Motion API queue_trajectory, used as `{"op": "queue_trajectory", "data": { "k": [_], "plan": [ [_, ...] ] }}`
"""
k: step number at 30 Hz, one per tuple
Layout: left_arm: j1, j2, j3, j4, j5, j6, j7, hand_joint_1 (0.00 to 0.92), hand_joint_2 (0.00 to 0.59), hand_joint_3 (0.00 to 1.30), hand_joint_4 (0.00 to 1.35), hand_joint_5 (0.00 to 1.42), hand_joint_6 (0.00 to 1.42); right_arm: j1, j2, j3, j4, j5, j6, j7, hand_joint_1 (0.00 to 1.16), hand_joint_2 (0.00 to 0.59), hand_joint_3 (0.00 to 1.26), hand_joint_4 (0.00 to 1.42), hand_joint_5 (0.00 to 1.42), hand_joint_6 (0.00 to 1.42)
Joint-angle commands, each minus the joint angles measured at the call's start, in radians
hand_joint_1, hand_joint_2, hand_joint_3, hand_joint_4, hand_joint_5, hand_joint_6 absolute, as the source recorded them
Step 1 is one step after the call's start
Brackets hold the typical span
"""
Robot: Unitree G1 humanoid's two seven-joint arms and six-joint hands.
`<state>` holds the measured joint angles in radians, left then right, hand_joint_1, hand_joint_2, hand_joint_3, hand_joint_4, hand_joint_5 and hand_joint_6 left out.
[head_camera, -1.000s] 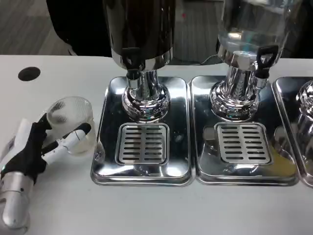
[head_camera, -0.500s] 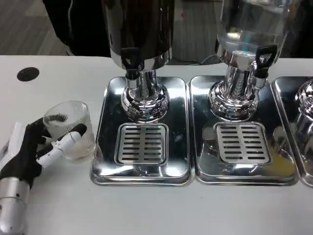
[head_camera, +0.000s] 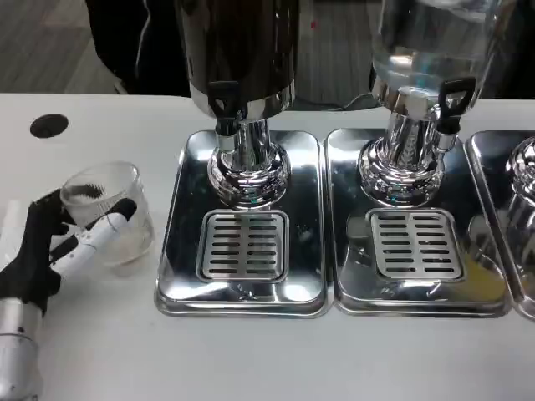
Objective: Grasp the cup under the faucet to collect the drink, then remove the cup.
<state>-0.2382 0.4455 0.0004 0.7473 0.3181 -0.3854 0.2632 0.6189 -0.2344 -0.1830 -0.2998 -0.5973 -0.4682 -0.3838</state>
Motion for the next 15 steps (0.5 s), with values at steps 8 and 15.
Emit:
{"op": "queue_trajectory", "data": {
  "k": [8,15],
  "plan": [
    [-0.025,-0.025,-0.051,-0.095,0.094,0.05,0.035,0.212,0.196,0.44,0.55,0.41,0.42,0.007,0.001,-0.01,0.007,0.018,-0.021,0.004,0.36,0.586,0.1,0.08,0.0,0.0],
    [-0.045,-0.044,-0.101,-0.105,0.147,0.059,0.039,0.212,0.196,0.44,0.56,0.41,0.43,0.004,-0.004,-0.02,0.014,0.029,-0.023,0.007,0.36,0.586,0.1,0.08,0.0,0.0]
  ]
}}
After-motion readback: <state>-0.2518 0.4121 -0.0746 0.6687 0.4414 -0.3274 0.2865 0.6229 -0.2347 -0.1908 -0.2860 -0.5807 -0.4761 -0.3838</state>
